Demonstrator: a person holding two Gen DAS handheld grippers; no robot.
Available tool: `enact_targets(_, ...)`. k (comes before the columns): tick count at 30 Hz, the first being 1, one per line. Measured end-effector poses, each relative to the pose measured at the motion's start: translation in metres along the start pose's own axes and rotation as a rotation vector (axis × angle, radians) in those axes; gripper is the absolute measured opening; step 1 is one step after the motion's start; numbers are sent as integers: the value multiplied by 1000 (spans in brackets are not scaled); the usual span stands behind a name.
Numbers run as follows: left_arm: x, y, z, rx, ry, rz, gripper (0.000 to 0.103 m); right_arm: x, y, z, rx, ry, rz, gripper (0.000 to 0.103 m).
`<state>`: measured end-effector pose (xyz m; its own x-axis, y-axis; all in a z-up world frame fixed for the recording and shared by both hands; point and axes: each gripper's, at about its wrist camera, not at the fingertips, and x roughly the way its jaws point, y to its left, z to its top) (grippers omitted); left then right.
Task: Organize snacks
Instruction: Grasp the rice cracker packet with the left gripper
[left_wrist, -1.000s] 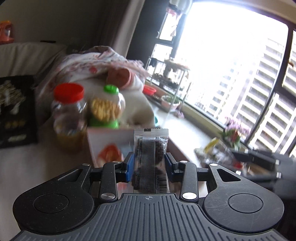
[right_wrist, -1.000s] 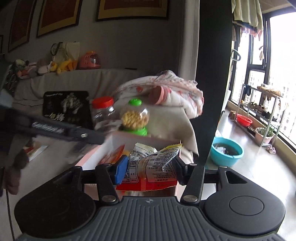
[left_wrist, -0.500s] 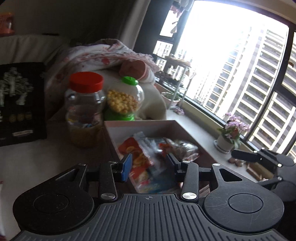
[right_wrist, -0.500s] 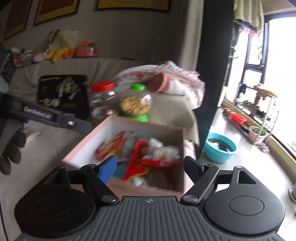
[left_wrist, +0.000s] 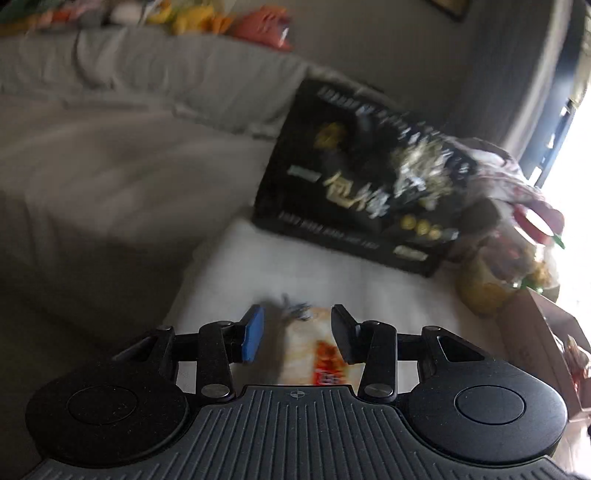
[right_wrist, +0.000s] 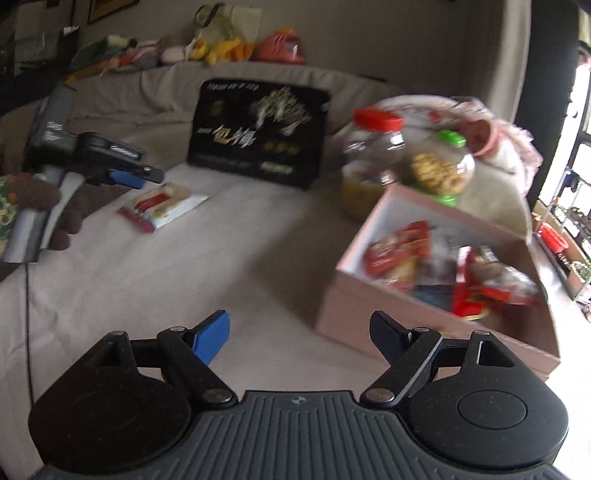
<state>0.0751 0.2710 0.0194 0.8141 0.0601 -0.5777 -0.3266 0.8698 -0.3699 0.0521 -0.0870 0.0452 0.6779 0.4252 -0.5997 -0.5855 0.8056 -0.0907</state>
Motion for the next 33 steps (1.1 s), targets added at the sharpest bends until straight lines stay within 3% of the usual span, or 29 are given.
enact_targets(3,14,3,-6,-3,17,-6,46,5,6,0,2,20,12,84)
enact_targets(6,12,-10,-14,62,7,-38,47,5,8,-4,3,33,9,84)
enact_targets(18,-37,-85,-85,344,71,-186,47,0,-3,-28,39,79,-17,84)
enact_targets(25,-61,-91,-110,291,153,-306,47,10,17,-20,32,79,36,84)
enact_targets(30,-71,-83,-113,269,150,-274,47,24,35,-21,23,118,71,84)
enact_targets(33,-68,-73,-112,211,166,-303,47,27,37,-22,37,117,69,84)
